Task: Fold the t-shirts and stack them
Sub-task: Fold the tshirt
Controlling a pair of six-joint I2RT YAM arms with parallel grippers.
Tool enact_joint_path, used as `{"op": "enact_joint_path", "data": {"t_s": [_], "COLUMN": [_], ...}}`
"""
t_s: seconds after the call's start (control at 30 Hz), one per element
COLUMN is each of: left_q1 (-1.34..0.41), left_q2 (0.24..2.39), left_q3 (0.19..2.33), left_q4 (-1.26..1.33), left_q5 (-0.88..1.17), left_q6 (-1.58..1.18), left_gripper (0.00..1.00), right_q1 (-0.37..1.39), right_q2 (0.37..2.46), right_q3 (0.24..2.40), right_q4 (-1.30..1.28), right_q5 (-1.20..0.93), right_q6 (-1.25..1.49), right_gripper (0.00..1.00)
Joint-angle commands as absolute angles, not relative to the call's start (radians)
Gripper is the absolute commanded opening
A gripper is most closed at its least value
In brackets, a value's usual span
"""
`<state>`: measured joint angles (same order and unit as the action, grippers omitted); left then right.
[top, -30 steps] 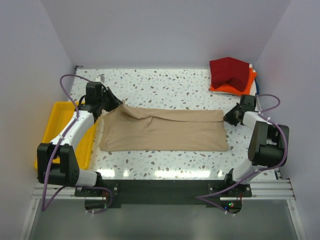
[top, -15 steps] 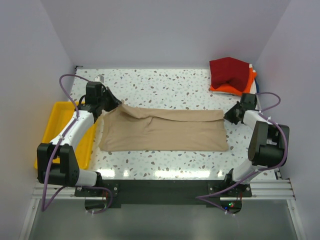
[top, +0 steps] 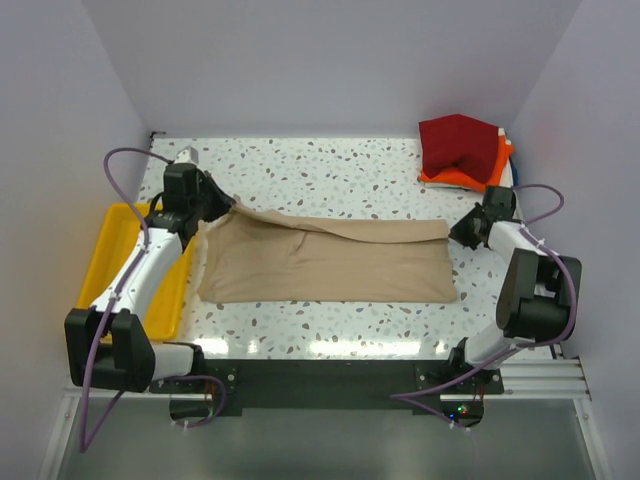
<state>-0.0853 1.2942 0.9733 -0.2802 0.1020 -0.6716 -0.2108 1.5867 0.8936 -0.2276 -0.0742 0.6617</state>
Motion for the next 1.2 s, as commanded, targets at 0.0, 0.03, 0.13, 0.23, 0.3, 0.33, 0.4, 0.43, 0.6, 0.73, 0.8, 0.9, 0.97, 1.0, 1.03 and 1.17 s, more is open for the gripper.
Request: {"op": "enact_joint_path", "data": {"t_s": [0.0,0.03,0.13,0.23,0.3,0.33,0.4,0.43,0.6,0.73,0.8,0.9,0.97,1.0,1.03,1.17], "left_q1": [-0.075,-0.075,-0.074,-0.071,-0.071,-0.071,-0.071,-0.071,-0.071,-0.069,-0.071,-0.071,-0.071,-0.071,-0.069,-0.069], "left_q2": [1.247,1.235,1.213,1.197,1.186,1.172,1.163,1.152,1.114,1.068,1.055,1.022,1.009,0.999,0.996,0.986], "left_q3": [0.991,0.988,0.982,0.976,0.965,0.962,0.945,0.939,0.878,0.812,0.772,0.729,0.700,0.692,0.683,0.681], "left_q4": [-0.293,-0.296,-0.305,-0.316,-0.322,-0.324,-0.327,-0.331,-0.337,-0.328,-0.325,-0.328,-0.331,-0.334,-0.333,-0.350], "left_q5": [0.071,0.066,0.055,0.057,0.058,0.057,0.058,0.058,0.063,0.071,0.071,0.075,0.074,0.074,0.075,0.063], "left_q6": [-0.672,-0.672,-0.670,-0.669,-0.667,-0.667,-0.664,-0.664,-0.666,-0.672,-0.678,-0.686,-0.696,-0.701,-0.703,-0.715], "left_gripper": [0.00,0.00,0.00,0.00,0.00,0.00,0.00,0.00,0.00,0.00,0.00,0.00,0.00,0.00,0.00,0.00], "right_q1": [-0.221,-0.222,-0.233,-0.244,-0.252,-0.253,-0.258,-0.258,-0.259,-0.259,-0.259,-0.259,-0.259,-0.261,-0.261,-0.262], "right_q2": [1.539,1.529,1.511,1.502,1.491,1.491,1.485,1.480,1.460,1.462,1.468,1.470,1.471,1.471,1.471,1.471], "right_q3": [0.911,0.908,0.905,0.900,0.890,0.888,0.871,0.864,0.807,0.769,0.747,0.730,0.729,0.730,0.729,0.764], "right_q4": [-0.248,-0.253,-0.261,-0.268,-0.268,-0.270,-0.270,-0.265,-0.245,-0.221,-0.210,-0.192,-0.192,-0.193,-0.189,-0.205], "right_q5": [-0.081,-0.081,-0.081,-0.086,-0.087,-0.089,-0.097,-0.098,-0.107,-0.113,-0.117,-0.117,-0.121,-0.123,-0.126,-0.144], "right_q6": [0.655,0.655,0.653,0.653,0.649,0.649,0.646,0.646,0.641,0.634,0.630,0.634,0.635,0.634,0.640,0.646], "right_gripper": [0.00,0.00,0.00,0.00,0.00,0.00,0.00,0.00,0.00,0.00,0.00,0.00,0.00,0.00,0.00,0.00]}}
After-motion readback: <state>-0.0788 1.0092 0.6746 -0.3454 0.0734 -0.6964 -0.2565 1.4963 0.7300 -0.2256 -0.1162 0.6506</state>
